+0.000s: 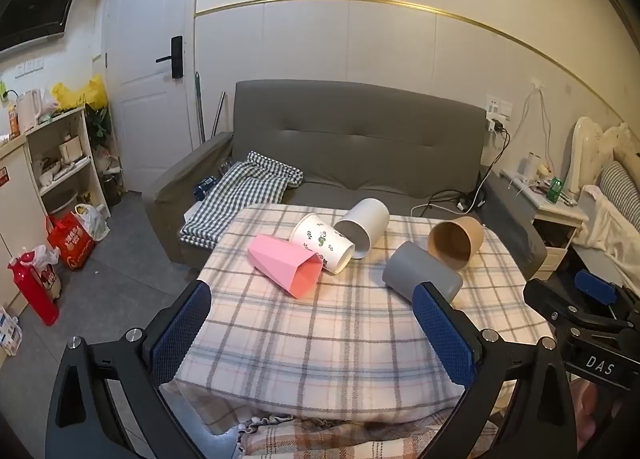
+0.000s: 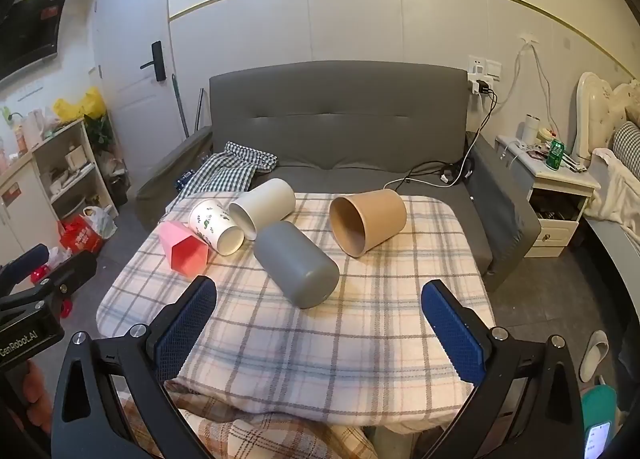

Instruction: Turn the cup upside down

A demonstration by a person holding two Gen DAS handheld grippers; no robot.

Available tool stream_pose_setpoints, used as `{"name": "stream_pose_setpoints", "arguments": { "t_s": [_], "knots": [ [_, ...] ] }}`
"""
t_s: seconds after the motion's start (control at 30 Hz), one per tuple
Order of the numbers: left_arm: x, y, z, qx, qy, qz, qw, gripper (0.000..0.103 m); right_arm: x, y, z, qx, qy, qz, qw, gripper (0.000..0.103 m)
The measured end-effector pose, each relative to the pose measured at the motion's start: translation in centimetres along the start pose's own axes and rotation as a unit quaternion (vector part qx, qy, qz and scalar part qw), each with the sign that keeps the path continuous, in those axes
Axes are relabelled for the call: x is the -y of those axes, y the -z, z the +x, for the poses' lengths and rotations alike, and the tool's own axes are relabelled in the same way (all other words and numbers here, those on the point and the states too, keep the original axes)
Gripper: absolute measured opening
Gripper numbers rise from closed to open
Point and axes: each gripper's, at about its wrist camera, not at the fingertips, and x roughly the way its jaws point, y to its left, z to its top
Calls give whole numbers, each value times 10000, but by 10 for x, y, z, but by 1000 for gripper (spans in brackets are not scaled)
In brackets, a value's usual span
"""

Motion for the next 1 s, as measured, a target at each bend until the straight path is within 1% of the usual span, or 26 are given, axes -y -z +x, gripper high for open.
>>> {"name": "stream_pose_setpoints", "arguments": {
  "t_s": [1.0],
  "knots": [
    [-3, 3, 1, -29, -4, -4, 10000, 103, 3, 1, 2, -58, 21, -1, 10000, 103]
  ]
}}
